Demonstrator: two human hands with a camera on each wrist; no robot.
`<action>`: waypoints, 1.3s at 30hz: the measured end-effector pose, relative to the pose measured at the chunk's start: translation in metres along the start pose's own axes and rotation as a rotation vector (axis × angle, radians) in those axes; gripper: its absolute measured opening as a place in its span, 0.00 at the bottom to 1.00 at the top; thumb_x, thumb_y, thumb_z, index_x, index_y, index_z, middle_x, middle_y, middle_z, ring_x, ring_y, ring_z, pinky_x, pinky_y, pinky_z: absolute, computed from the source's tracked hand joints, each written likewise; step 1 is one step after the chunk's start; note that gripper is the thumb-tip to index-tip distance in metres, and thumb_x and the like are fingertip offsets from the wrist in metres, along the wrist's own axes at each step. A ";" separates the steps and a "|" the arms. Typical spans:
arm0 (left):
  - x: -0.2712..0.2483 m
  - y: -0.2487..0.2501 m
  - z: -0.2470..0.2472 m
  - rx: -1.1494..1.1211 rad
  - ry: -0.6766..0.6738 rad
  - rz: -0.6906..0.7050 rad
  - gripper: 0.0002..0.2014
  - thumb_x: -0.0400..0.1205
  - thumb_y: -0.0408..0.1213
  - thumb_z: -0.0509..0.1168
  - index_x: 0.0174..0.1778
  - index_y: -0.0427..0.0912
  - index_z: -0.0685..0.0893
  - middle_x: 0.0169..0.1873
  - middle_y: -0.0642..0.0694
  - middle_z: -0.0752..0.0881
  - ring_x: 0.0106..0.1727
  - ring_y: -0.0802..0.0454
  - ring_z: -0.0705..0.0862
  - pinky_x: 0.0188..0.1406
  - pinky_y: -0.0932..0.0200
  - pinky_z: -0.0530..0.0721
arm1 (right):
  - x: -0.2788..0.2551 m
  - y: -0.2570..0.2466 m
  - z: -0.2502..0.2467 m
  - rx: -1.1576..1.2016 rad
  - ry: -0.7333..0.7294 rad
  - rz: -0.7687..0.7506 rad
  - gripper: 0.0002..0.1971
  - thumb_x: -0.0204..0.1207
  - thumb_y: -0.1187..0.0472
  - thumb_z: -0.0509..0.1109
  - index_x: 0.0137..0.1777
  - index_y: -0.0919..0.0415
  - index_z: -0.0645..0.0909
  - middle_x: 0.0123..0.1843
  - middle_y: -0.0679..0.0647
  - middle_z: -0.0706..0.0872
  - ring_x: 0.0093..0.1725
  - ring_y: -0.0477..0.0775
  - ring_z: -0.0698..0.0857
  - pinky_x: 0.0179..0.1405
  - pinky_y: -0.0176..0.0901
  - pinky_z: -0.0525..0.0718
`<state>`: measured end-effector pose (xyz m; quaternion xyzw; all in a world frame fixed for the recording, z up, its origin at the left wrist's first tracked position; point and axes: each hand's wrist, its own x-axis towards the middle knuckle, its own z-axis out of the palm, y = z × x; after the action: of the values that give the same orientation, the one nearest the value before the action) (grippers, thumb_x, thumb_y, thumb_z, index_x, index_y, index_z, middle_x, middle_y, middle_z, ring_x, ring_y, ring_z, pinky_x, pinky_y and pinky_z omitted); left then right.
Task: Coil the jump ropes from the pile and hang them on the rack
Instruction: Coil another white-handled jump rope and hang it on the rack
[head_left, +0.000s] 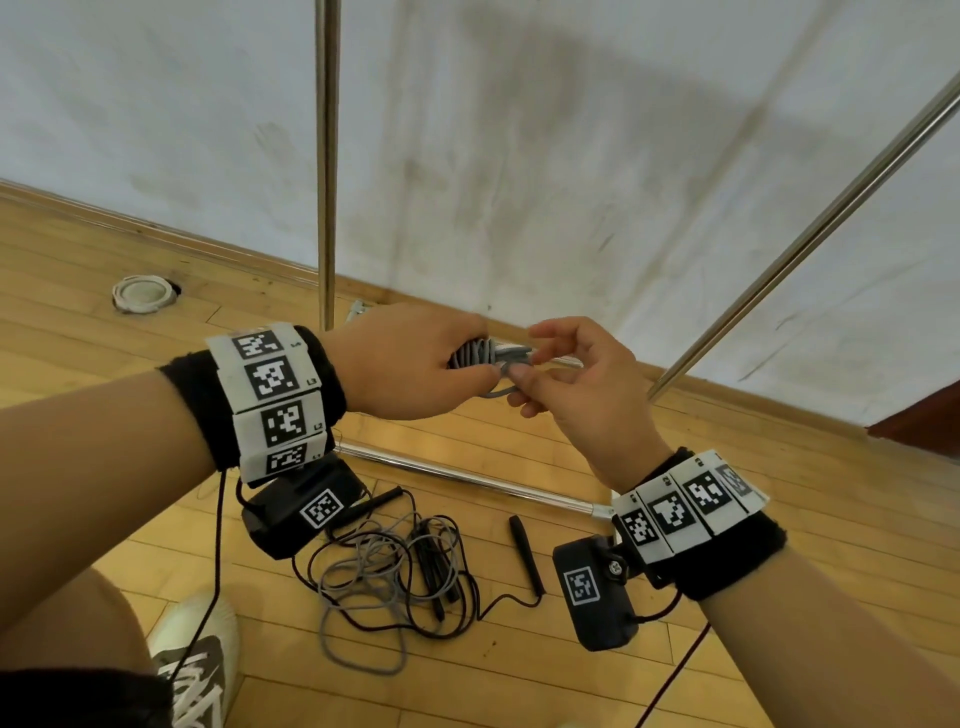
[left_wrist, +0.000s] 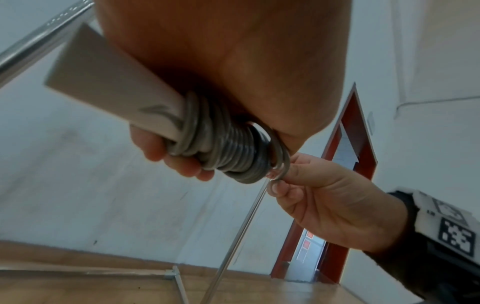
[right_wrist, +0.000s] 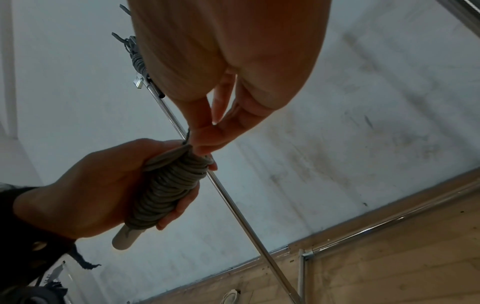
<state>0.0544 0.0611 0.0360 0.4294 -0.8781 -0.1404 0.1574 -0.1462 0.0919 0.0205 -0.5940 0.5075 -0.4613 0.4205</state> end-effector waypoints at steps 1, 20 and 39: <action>-0.001 -0.001 0.000 0.042 0.011 0.022 0.11 0.82 0.61 0.54 0.40 0.60 0.70 0.29 0.56 0.80 0.28 0.62 0.77 0.25 0.63 0.67 | 0.000 0.000 0.001 -0.008 -0.017 0.010 0.14 0.73 0.71 0.78 0.52 0.54 0.83 0.48 0.60 0.89 0.34 0.57 0.92 0.30 0.38 0.86; 0.002 -0.007 0.018 0.042 -0.169 -0.083 0.15 0.81 0.64 0.57 0.46 0.56 0.76 0.35 0.54 0.84 0.34 0.56 0.83 0.30 0.58 0.76 | 0.004 0.003 0.002 -0.505 -0.208 -0.020 0.12 0.76 0.67 0.75 0.42 0.51 0.76 0.50 0.57 0.85 0.34 0.43 0.91 0.32 0.38 0.88; 0.007 -0.004 0.003 -0.636 -0.203 -0.087 0.12 0.82 0.59 0.65 0.48 0.55 0.83 0.30 0.55 0.85 0.26 0.59 0.82 0.25 0.63 0.82 | 0.005 -0.012 -0.024 0.031 -0.264 -0.087 0.14 0.73 0.76 0.74 0.57 0.66 0.84 0.45 0.61 0.93 0.42 0.58 0.92 0.44 0.44 0.89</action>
<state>0.0519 0.0534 0.0324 0.3798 -0.7822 -0.4561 0.1893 -0.1669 0.0880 0.0382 -0.6642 0.4145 -0.4047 0.4724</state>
